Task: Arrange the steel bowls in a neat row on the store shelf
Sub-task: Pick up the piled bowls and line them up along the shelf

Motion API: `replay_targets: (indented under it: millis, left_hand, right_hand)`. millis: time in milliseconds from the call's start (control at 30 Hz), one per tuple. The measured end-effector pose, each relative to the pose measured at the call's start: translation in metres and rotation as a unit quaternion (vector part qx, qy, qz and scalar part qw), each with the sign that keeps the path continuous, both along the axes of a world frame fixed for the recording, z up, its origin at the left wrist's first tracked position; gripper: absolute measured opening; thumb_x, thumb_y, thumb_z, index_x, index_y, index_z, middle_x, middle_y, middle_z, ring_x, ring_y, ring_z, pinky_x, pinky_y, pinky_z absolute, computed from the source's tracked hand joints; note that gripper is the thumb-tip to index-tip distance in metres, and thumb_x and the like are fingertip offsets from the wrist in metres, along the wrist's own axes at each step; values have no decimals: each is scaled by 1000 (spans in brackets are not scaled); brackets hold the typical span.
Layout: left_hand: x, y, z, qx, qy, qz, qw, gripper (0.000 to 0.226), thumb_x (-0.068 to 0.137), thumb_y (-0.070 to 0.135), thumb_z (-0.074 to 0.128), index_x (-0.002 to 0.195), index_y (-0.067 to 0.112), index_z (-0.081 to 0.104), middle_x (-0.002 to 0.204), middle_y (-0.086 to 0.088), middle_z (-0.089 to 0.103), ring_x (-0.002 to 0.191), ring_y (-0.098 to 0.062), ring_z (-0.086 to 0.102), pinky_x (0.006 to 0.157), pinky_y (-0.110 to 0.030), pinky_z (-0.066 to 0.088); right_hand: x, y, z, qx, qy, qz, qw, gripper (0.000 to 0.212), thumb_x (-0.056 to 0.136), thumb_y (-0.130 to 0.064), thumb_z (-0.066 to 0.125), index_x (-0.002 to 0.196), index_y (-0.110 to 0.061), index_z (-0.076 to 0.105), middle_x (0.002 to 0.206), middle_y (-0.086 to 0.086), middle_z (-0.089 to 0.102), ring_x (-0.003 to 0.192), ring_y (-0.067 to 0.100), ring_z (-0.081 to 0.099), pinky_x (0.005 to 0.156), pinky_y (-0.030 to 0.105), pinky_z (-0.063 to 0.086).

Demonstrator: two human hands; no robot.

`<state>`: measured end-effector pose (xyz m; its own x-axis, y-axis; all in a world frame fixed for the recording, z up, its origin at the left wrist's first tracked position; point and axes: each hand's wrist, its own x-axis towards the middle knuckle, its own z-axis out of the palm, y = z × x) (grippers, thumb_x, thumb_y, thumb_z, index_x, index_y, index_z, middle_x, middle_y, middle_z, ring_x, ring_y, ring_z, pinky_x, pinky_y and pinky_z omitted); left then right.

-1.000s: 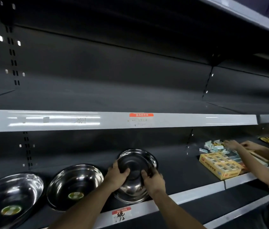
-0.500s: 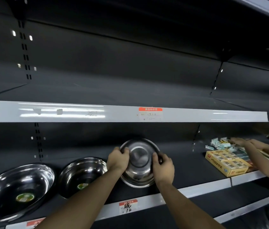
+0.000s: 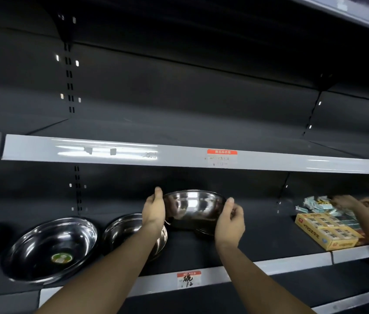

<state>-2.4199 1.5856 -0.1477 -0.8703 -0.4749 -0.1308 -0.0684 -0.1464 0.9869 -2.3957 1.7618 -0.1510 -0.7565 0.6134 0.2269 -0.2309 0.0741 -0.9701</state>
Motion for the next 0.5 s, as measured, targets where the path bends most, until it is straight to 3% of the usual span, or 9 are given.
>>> replay_targets:
  millis: [100,167,267,367,467,500]
  left_hand:
    - [3,-6,2,76,20,-36,996,50,96,47,48,128,9,58,131,-9,60,122,-28,54,111,-44,37]
    - [5,-10,2,99,39,-53,993,47,95,35,55,133,8,54,137,-7,56,125,-25,53,112,-42,37]
    - [13,-19,-2,88,52,-68,992,53,92,24,61,142,15,44,139,-5,53,117,-20,57,103,-35,44]
    - [21,-32,-8,45,32,-80,995,57,88,30,64,142,30,43,129,0,57,115,-22,56,106,-41,43]
    - [24,-40,-13,-40,18,-74,996,65,86,34,65,145,26,39,130,0,55,117,-22,55,109,-40,41]
    - [25,-42,-14,-68,19,-71,995,66,87,32,65,146,23,38,135,-3,53,120,-23,54,110,-40,39]
  right_hand:
    - [1,-10,5,-44,-3,22,999,39,95,-54,47,99,-17,58,89,-8,62,81,0,57,66,12,38]
    - [1,-15,5,-61,-14,61,996,38,94,-52,50,108,-18,56,93,-8,62,83,0,57,70,14,39]
    - [-1,-18,1,-73,-63,128,987,39,97,-31,55,130,-12,53,107,-5,64,94,7,59,91,26,42]
    - [-1,-25,-5,-56,-109,180,976,53,92,-14,53,144,-12,46,131,4,60,117,19,55,107,33,39]
    - [-1,-37,-9,0,-137,177,975,55,88,-6,50,143,-16,48,116,7,69,92,17,62,87,25,45]
    - [-1,-42,-10,23,-145,173,974,57,88,-4,49,144,-15,47,115,8,69,94,19,64,87,22,43]
